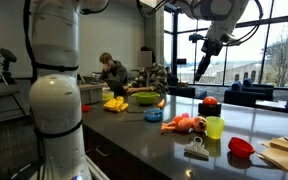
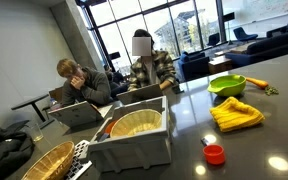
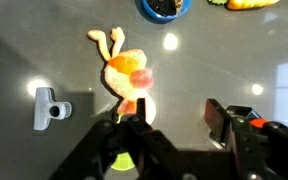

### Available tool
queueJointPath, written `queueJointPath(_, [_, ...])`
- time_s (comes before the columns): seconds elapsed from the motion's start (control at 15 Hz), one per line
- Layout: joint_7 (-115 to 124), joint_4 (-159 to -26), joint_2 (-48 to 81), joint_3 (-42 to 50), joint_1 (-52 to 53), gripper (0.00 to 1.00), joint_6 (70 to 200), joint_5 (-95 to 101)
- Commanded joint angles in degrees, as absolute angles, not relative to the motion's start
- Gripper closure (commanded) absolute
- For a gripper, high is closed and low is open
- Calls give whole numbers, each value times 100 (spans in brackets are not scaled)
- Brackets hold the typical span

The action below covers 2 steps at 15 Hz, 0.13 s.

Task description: Move the toy to the front.

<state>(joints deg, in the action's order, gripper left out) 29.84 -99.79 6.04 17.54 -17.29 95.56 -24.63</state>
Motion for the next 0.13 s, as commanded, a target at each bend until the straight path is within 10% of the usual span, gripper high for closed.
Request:
queueJointPath(0.0, [2982, -9948, 621, 1748, -1741, 36, 9532, -2464])
queueJointPath(0.07, [2982, -9950, 621, 1748, -1741, 36, 9535, -2464])
